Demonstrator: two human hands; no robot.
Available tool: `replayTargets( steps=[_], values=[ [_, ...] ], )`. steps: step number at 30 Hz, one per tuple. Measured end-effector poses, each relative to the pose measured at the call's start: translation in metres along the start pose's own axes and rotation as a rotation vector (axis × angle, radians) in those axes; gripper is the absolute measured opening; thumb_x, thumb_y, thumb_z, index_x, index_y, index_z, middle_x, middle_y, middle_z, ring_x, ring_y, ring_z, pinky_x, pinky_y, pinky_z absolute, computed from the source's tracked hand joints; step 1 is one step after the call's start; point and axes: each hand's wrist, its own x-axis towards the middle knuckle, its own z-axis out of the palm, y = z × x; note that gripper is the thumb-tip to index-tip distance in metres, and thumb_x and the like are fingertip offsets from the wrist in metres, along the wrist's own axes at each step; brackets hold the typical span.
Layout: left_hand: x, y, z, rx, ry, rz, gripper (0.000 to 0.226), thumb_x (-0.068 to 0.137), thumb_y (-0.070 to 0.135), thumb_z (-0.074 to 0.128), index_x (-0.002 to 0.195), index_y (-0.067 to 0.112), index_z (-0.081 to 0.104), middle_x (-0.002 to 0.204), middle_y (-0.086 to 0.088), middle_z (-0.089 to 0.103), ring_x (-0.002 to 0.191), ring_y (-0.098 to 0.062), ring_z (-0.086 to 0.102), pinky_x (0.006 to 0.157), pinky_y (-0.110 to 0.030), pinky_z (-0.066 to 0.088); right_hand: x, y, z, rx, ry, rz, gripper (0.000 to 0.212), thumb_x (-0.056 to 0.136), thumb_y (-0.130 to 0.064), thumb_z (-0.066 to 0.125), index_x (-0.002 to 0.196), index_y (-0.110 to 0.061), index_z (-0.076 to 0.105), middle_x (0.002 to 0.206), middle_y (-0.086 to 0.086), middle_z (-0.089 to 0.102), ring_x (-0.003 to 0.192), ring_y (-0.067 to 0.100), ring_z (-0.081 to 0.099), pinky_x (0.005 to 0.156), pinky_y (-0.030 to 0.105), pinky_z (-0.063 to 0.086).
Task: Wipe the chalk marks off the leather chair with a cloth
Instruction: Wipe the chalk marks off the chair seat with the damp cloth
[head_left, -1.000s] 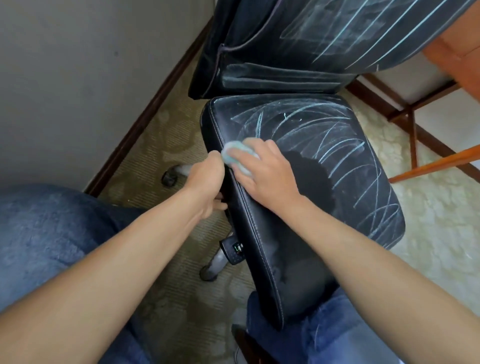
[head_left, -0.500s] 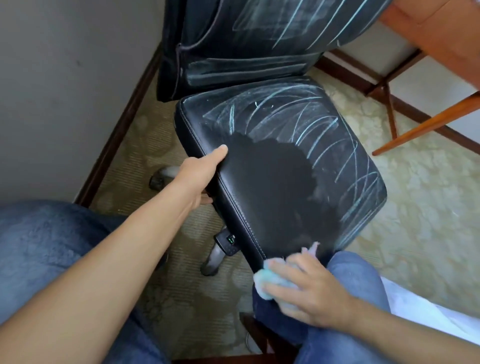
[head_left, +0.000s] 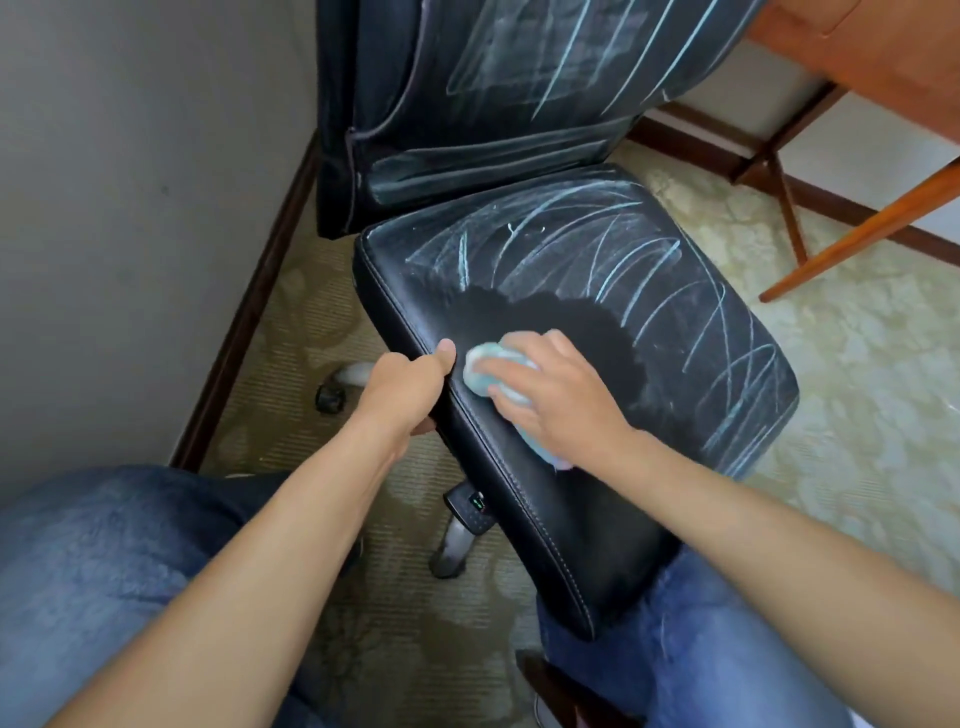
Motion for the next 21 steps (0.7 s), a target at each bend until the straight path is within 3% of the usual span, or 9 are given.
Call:
replayTargets(
  steps=[5, 10, 13, 15, 16, 17, 21],
  values=[
    [0.001, -0.002, -0.001, 0.079, 0.004, -0.003, 0.052, 0.095, 0.058, 0.062, 0.126, 0.016, 0.06, 0.119, -0.002, 0.069, 0.105, -0.022, 0.068, 0.09, -0.043, 0.061, 0.111, 0.023, 0.025, 0.049, -0.028, 0.224, 0.032, 0.097, -0.022, 0.055, 0.126, -0.032, 0.065, 0.124, 0.001, 0.053, 0.098, 0.029, 0.042, 0.083, 0.048, 0.048],
    [0.001, -0.003, 0.003, 0.188, -0.023, 0.047, 0.078, 0.074, 0.076, 0.064, 0.124, 0.016, 0.062, 0.114, -0.001, 0.071, 0.107, -0.027, 0.069, 0.099, -0.046, 0.057, 0.166, 0.02, 0.035, 0.003, -0.005, 0.432, 0.032, 0.095, -0.03, 0.052, 0.123, -0.032, 0.066, 0.117, 0.001, 0.056, 0.1, 0.029, 0.051, 0.082, 0.047, 0.052],
    [0.006, -0.002, 0.004, 0.241, -0.025, 0.05, 0.084, 0.063, 0.082, 0.062, 0.117, 0.017, 0.064, 0.11, -0.004, 0.073, 0.102, -0.029, 0.071, 0.094, -0.047, 0.059, 0.148, -0.003, 0.031, 0.018, 0.016, 0.177, 0.028, 0.083, -0.032, 0.059, 0.107, -0.03, 0.074, 0.101, 0.004, 0.061, 0.087, 0.032, 0.059, 0.071, 0.044, 0.054],
    [0.008, -0.004, 0.006, 0.255, -0.021, 0.048, 0.095, 0.057, 0.086, 0.06, 0.12, 0.015, 0.062, 0.107, -0.005, 0.074, 0.099, -0.028, 0.071, 0.091, -0.047, 0.061, 0.131, -0.012, 0.028, 0.027, -0.062, -0.08, 0.027, 0.084, -0.036, 0.06, 0.106, -0.033, 0.074, 0.097, 0.001, 0.061, 0.081, 0.027, 0.059, 0.061, 0.038, 0.05],
    [0.008, -0.004, 0.006, 0.26, -0.017, 0.049, 0.094, 0.06, 0.085, 0.061, 0.122, 0.014, 0.061, 0.107, -0.005, 0.074, 0.099, -0.028, 0.071, 0.091, -0.047, 0.061, 0.131, -0.008, 0.024, 0.011, -0.089, -0.114, 0.026, 0.086, -0.036, 0.06, 0.109, -0.035, 0.073, 0.098, 0.0, 0.061, 0.081, 0.026, 0.06, 0.059, 0.036, 0.049],
    [0.007, -0.004, 0.006, 0.267, -0.013, 0.057, 0.089, 0.067, 0.081, 0.063, 0.124, 0.013, 0.059, 0.109, -0.004, 0.073, 0.101, -0.028, 0.07, 0.092, -0.047, 0.06, 0.139, -0.003, 0.023, -0.017, -0.078, -0.056, 0.026, 0.088, -0.036, 0.059, 0.11, -0.038, 0.072, 0.1, 0.0, 0.061, 0.082, 0.027, 0.061, 0.061, 0.037, 0.049],
    [0.01, -0.009, 0.006, 0.313, 0.025, 0.089, 0.075, 0.09, 0.068, 0.064, 0.13, 0.007, 0.053, 0.117, -0.007, 0.069, 0.109, -0.029, 0.067, 0.098, -0.045, 0.056, 0.191, 0.006, 0.03, -0.066, 0.025, 0.558, 0.026, 0.096, -0.034, 0.049, 0.112, -0.029, 0.07, 0.111, 0.006, 0.058, 0.096, 0.038, 0.062, 0.078, 0.041, 0.048]
  ],
)
